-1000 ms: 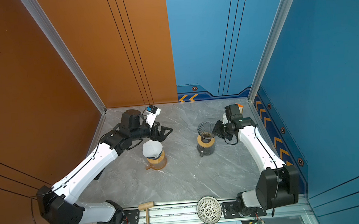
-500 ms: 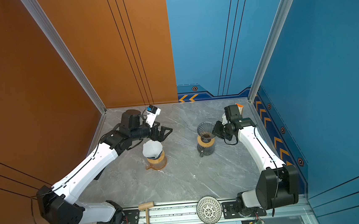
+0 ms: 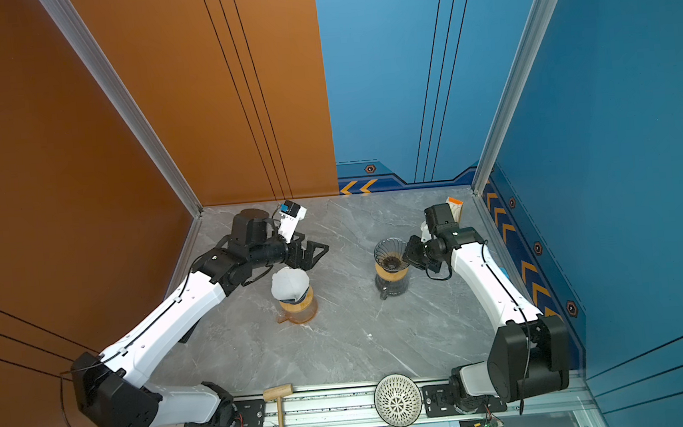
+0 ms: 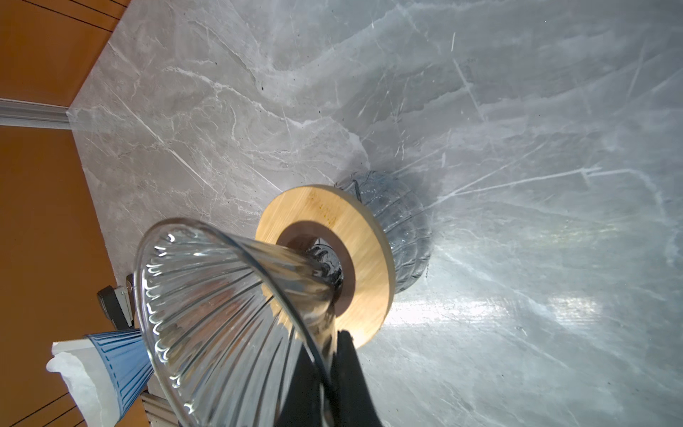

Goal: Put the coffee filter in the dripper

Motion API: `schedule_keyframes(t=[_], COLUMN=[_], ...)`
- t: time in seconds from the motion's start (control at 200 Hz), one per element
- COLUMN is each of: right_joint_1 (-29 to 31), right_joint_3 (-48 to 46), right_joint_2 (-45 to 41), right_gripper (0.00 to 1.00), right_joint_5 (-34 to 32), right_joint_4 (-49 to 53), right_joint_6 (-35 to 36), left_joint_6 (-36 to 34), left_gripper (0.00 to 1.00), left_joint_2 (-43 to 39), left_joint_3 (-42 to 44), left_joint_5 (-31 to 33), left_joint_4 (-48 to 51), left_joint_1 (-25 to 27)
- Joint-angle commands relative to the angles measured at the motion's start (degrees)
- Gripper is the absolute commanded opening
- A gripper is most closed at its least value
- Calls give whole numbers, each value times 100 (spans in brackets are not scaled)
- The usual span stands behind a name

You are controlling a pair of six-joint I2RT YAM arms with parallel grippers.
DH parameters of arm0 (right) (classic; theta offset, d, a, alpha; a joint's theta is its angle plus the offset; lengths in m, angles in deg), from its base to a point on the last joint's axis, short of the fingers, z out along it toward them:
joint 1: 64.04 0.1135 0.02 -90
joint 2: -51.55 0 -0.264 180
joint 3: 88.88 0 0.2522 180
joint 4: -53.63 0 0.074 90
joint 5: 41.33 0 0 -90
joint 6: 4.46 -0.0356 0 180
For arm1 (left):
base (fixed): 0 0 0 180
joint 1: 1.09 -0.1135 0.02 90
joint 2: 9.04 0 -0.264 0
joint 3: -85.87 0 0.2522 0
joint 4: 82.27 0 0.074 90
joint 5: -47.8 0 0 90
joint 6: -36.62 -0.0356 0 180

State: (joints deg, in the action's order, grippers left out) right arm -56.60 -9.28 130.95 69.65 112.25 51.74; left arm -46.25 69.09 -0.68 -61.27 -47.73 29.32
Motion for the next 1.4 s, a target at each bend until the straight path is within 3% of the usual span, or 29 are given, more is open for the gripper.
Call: schedule_keyframes(t=[0.0, 0.24, 0.481, 0.896, 1.237, 1.392], right_joint_1=[29, 47, 89, 725, 927, 935], right_joint_3=[-40, 70, 602, 1447, 1805, 1850], right_joint_2=[-133, 118, 881, 1518, 1536, 1416], right_gripper=[0, 0, 0, 0, 0, 6], right_joint_5=[-45, -45, 155, 354, 88, 25], right_joint_4=[260, 329, 885, 1361, 1526, 1386], right_joint_6=[145, 202, 713, 1291, 1290, 1143], left_joint_6=[42, 51, 7, 14, 221, 416], left_gripper=[98, 98, 98, 98, 99, 97], left_joint_2=[75, 144, 55, -16, 249, 543], left_joint_3=[-97, -171, -188, -401, -568, -694], left_joint_5=[-90, -135, -73, -146, -265, -151], left_joint_4=[-2, -21, 73, 310, 445, 446], left_joint_1=[9, 35, -13, -36, 134, 371])
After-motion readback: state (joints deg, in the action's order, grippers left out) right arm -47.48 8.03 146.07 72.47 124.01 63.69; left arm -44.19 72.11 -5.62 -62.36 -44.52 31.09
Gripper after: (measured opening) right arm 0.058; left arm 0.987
